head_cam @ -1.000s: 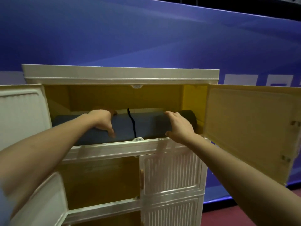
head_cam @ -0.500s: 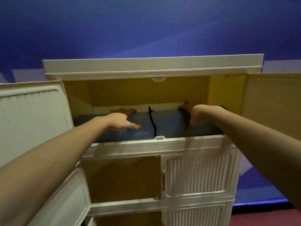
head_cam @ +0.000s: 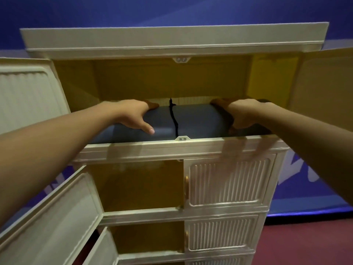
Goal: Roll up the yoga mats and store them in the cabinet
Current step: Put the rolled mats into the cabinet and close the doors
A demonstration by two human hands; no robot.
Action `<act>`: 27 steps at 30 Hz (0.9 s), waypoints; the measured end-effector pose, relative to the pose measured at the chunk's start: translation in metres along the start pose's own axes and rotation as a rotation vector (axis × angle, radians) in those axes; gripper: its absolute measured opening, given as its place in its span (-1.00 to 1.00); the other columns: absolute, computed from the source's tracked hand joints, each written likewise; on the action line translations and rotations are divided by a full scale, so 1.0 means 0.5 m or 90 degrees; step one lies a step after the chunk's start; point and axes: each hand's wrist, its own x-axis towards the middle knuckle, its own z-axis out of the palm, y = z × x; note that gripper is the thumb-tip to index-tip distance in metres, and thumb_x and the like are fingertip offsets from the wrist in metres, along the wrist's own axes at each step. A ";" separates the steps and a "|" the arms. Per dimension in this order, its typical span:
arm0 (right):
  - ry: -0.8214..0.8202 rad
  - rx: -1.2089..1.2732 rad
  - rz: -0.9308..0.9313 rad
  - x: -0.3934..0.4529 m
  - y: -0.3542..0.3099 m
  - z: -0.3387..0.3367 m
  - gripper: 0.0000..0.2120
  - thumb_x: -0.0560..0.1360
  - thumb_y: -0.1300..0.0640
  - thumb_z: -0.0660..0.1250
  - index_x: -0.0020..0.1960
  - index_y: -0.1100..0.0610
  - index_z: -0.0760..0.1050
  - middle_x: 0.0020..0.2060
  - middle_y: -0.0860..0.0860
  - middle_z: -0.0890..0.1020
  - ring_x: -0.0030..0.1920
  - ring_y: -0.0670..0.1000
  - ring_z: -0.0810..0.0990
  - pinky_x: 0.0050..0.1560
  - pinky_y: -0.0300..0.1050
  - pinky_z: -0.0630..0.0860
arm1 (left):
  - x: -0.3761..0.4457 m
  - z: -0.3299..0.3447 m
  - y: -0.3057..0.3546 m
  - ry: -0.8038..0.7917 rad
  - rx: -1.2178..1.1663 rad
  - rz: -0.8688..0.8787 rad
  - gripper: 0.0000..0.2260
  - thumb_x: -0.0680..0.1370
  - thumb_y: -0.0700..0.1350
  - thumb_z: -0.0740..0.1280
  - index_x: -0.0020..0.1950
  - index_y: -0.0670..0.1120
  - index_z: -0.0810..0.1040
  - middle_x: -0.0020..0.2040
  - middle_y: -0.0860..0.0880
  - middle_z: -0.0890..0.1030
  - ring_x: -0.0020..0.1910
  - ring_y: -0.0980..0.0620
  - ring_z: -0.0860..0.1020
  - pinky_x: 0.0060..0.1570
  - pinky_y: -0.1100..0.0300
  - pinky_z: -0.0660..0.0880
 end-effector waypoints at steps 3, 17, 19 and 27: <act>0.020 0.003 -0.036 -0.003 0.025 -0.004 -0.08 0.43 -0.04 0.57 0.60 -0.09 0.09 0.29 0.06 0.56 0.18 0.17 0.59 -0.08 -0.05 0.54 | 0.006 0.021 -0.010 0.041 -0.006 -0.018 -0.14 0.41 0.35 0.48 0.57 -0.05 0.32 0.10 -0.05 0.60 -0.09 -0.01 0.51 -0.13 0.02 0.45; 0.074 -0.014 -0.033 -0.057 0.002 0.003 -0.33 0.53 0.02 0.44 0.55 0.01 0.22 0.20 0.06 0.59 0.13 0.15 0.59 -0.15 -0.03 0.49 | -0.033 0.021 0.043 0.053 -0.015 -0.081 -0.27 0.46 0.22 0.52 0.51 -0.06 0.37 0.38 -0.12 0.53 0.30 -0.16 0.51 0.25 -0.06 0.51; 0.051 0.033 -0.029 -0.075 -0.011 -0.010 -0.35 0.51 -0.02 0.46 0.51 0.04 0.27 0.23 0.09 0.56 0.16 0.16 0.55 -0.04 -0.01 0.51 | -0.059 0.021 0.066 0.041 0.039 -0.089 -0.45 0.51 0.23 0.44 0.35 -0.07 0.44 0.25 -0.10 0.56 0.17 -0.12 0.53 0.18 -0.05 0.52; 0.577 0.340 -0.033 -0.265 -0.121 -0.093 -0.59 0.45 0.12 0.50 0.28 0.14 0.58 0.25 0.11 0.62 0.41 0.20 0.45 0.43 0.11 0.35 | -0.098 -0.029 0.314 0.283 -0.099 0.085 -0.46 0.52 0.26 0.37 0.45 0.07 0.48 0.47 0.02 0.46 0.50 -0.08 0.32 0.46 -0.19 0.22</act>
